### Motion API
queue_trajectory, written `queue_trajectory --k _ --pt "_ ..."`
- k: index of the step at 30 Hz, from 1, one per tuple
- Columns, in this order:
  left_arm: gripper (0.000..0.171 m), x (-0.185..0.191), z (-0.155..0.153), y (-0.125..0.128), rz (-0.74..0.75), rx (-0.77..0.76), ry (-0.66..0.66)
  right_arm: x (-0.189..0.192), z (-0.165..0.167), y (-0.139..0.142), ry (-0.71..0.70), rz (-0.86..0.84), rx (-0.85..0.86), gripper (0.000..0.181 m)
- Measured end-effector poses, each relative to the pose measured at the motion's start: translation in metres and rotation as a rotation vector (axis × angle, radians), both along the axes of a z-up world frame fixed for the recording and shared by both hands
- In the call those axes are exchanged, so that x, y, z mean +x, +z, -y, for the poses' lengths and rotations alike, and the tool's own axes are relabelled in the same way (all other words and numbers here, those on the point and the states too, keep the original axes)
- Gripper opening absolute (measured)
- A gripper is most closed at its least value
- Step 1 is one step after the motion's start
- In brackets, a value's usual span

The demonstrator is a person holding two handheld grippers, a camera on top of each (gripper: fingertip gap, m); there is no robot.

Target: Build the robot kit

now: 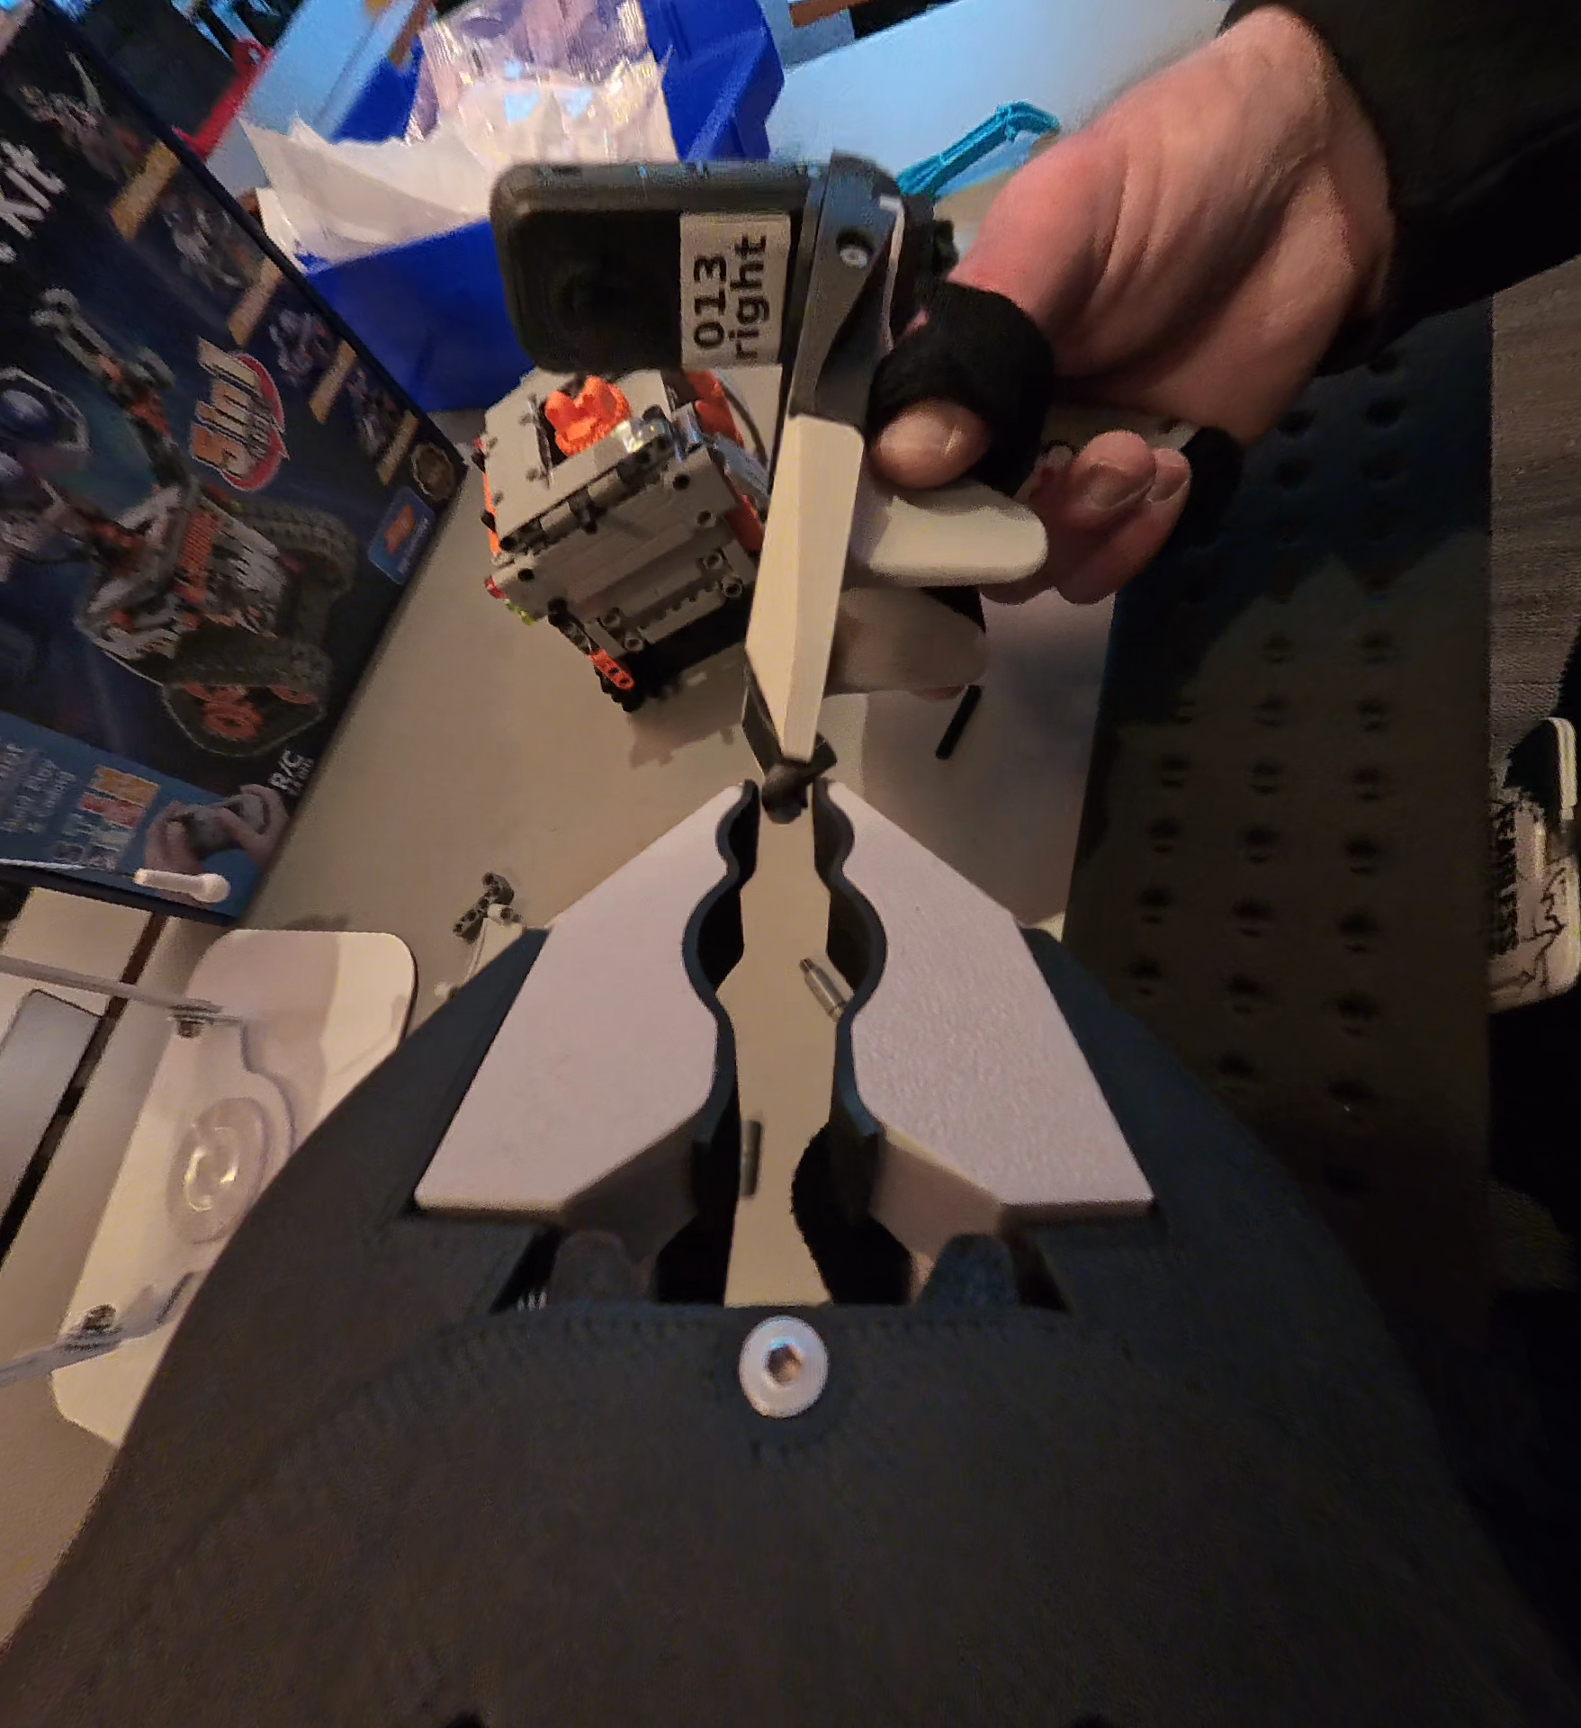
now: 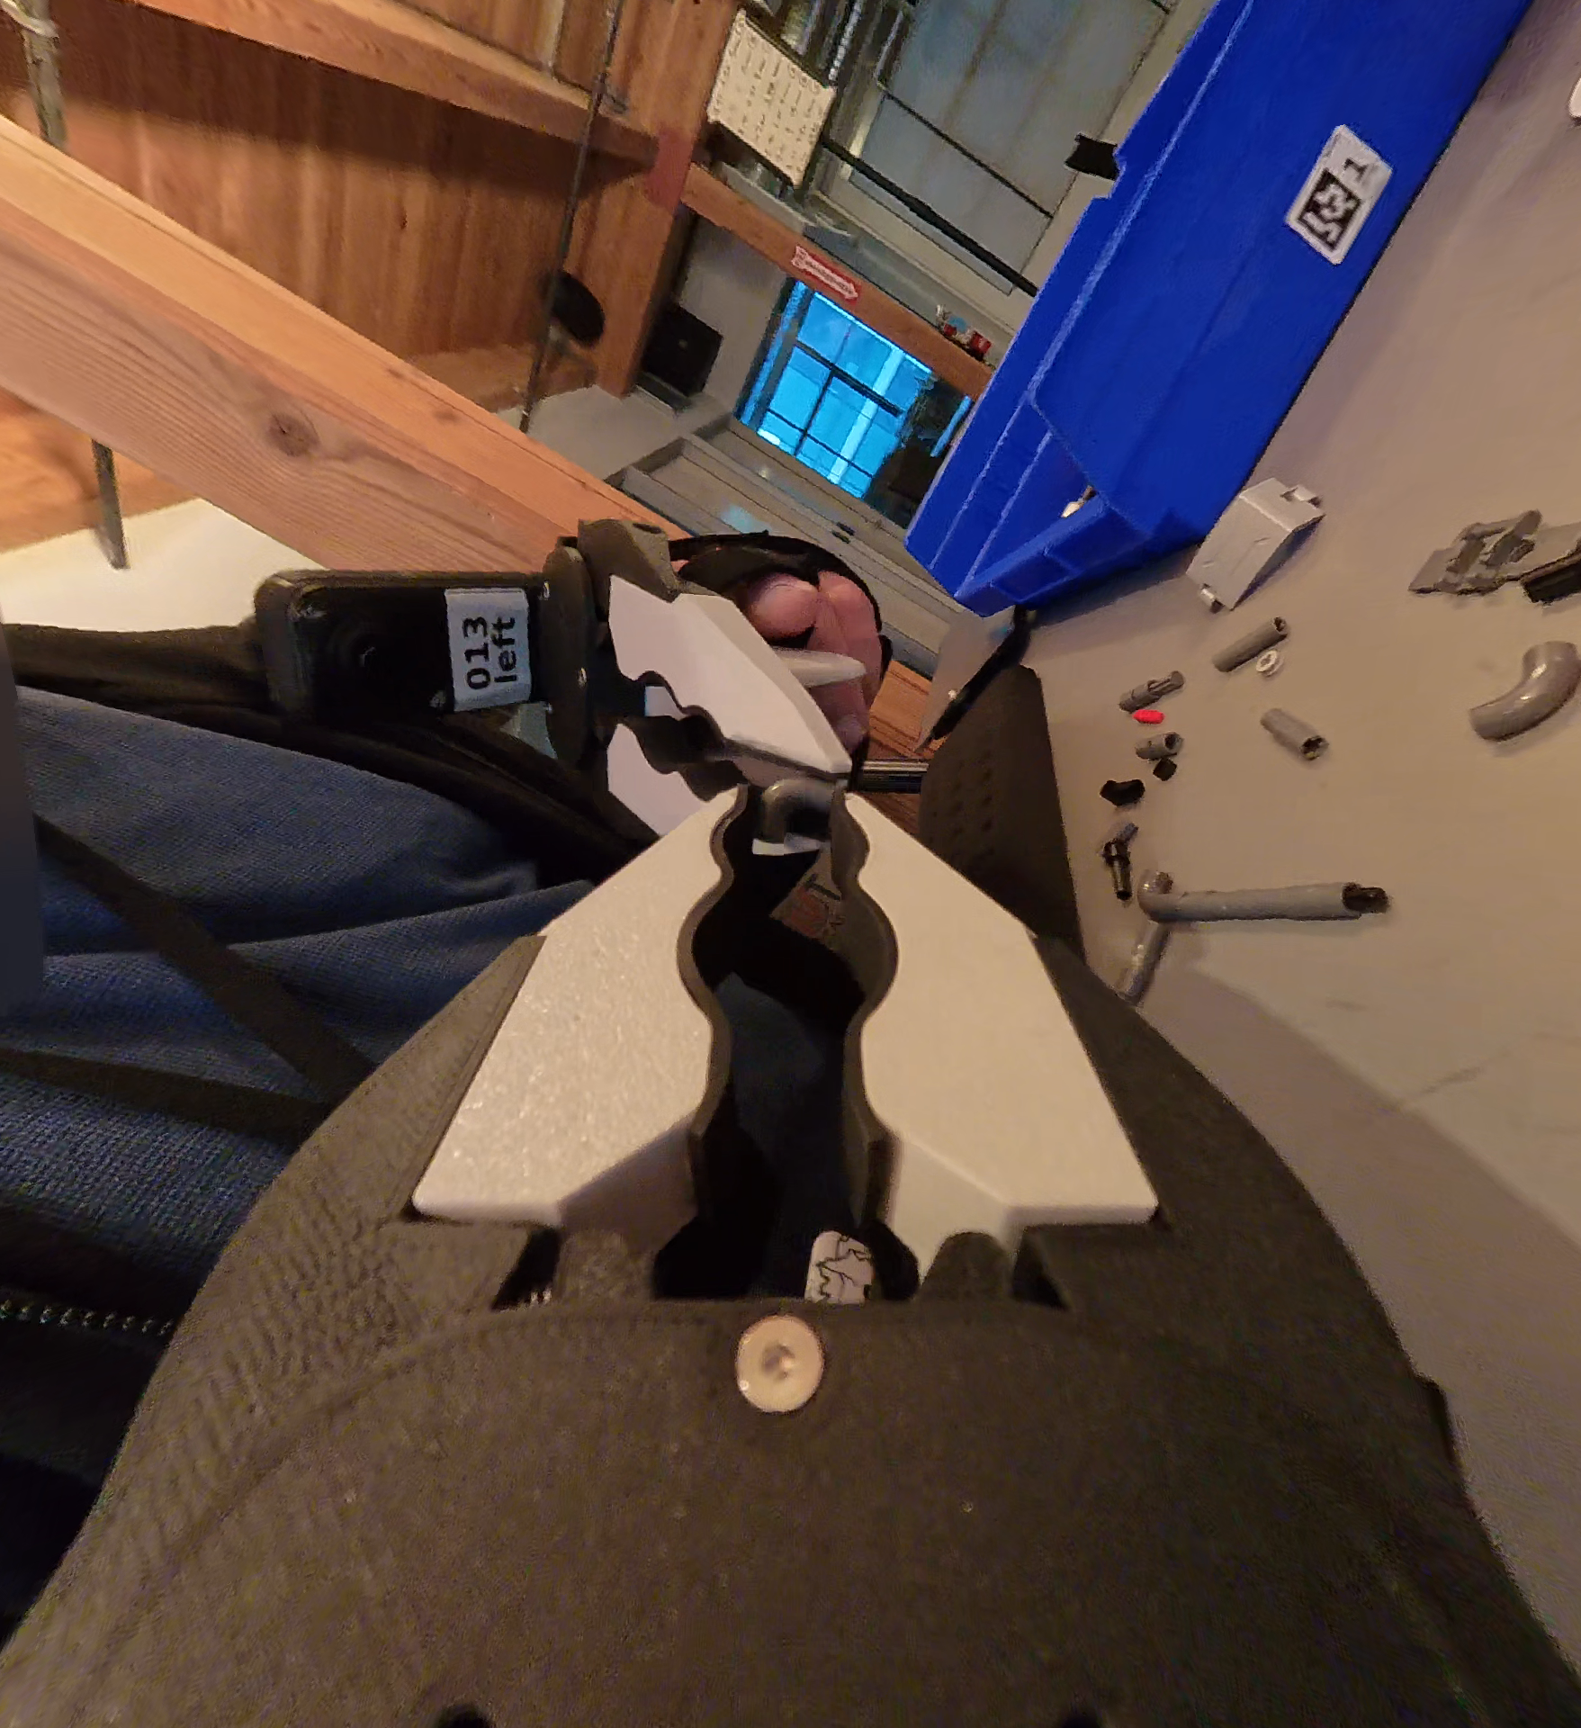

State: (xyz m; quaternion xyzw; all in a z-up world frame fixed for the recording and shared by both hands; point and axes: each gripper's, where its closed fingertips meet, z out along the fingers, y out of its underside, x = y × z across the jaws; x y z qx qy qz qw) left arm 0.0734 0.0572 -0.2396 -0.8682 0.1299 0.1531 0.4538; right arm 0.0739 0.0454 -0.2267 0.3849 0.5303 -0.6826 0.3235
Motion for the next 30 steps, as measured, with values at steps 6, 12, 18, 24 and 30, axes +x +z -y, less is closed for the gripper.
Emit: queue_trajectory --k 6,12,18,24,30 --pt "0.005 0.003 0.0 0.002 0.009 -0.007 0.001 0.001 -0.001 0.002 -0.02 0.029 -0.028 0.014" --pt "0.005 -0.001 0.005 -0.008 0.232 -0.101 0.038 0.001 -0.007 -0.008 -0.173 -0.255 0.404 0.028" --pt "0.005 -0.001 0.001 -0.014 0.276 -0.159 0.037 0.001 -0.003 -0.015 -0.173 -0.453 0.684 0.006" --pt "0.008 0.0 -0.003 0.0 0.317 -0.079 0.013 -0.002 -0.011 0.005 -0.229 -0.285 0.363 0.004" --pt "0.013 -0.004 -0.012 0.013 0.375 0.052 0.059 -0.008 -0.021 0.016 -0.313 -0.111 0.045 0.004"
